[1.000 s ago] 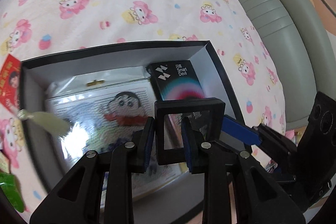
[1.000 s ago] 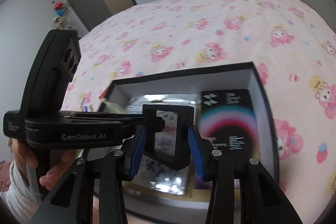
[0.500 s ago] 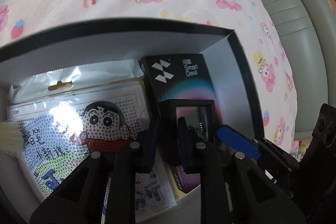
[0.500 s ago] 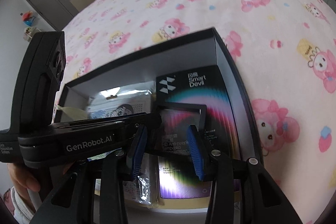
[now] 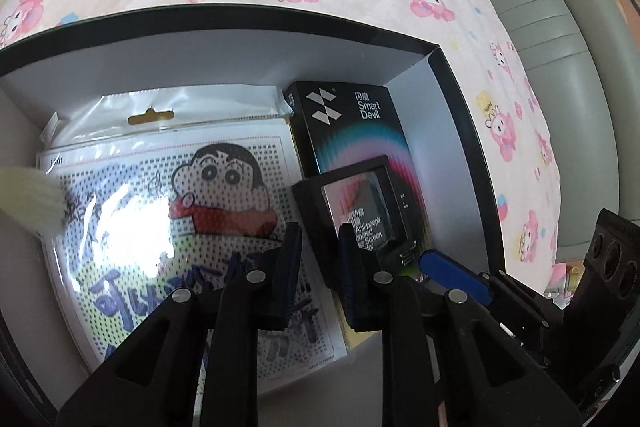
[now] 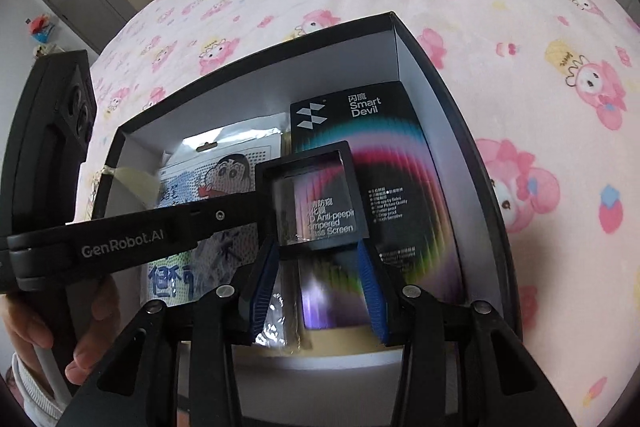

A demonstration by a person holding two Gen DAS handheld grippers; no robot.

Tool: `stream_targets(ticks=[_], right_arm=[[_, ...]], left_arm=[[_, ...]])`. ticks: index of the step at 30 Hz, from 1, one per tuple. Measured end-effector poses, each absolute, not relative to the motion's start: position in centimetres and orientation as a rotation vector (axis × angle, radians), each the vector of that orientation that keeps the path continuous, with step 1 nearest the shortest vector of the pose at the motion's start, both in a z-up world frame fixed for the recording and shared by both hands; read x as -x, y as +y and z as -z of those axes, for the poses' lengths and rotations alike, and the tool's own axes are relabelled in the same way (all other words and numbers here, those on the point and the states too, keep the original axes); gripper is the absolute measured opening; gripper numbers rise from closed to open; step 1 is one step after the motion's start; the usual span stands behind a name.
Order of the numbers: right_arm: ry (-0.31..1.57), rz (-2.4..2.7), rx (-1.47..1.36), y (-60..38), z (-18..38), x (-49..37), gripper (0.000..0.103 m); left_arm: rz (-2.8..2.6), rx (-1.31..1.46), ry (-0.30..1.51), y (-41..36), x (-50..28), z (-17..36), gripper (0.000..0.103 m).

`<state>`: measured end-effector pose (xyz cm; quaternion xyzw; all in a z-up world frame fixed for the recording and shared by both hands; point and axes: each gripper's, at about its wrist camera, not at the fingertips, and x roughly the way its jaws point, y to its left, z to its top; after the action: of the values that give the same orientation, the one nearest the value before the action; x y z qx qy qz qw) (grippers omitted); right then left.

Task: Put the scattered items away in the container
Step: 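Lower the black frame into the box with the right gripper while the left gripper releases the tassel brush there, then set the black frame on the Smart Devil box, open the right gripper, withdraw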

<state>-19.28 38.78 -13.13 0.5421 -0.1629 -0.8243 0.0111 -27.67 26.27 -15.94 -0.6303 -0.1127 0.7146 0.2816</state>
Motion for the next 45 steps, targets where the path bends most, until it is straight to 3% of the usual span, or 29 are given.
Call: stream_targets(ticks=[7, 11, 20, 28, 40, 45], right_arm=[[-0.559, 2.54, -1.678, 39.1, 13.2, 18.9, 0.037], [-0.502, 2.47, -1.735, 37.7, 14.5, 19.6, 0.037], [-0.457, 2.482, -1.775, 37.6, 15.3, 21.1, 0.037], [-0.611, 2.466, -1.725, 39.2, 14.9, 21.7, 0.037], [-0.434, 2.602, -1.707, 40.2, 12.2, 19.5, 0.036], [-0.473, 2.554, -1.733, 40.3, 13.2, 20.1, 0.036]], left_arm=[[-1.929, 1.677, -0.362, 25.2, 27.9, 15.7, 0.019], [-1.894, 1.786, -0.255, 25.5, 27.3, 16.1, 0.02], [-1.865, 1.788, -0.25, 27.0, 27.9, 16.8, 0.018], [-1.874, 1.743, -0.27, 28.0, 29.9, 16.7, 0.018], [-1.768, 1.756, -0.194, 27.1, 27.7, 15.2, 0.019], [-1.709, 1.78, -0.212, 28.2, 29.1, 16.1, 0.019]])
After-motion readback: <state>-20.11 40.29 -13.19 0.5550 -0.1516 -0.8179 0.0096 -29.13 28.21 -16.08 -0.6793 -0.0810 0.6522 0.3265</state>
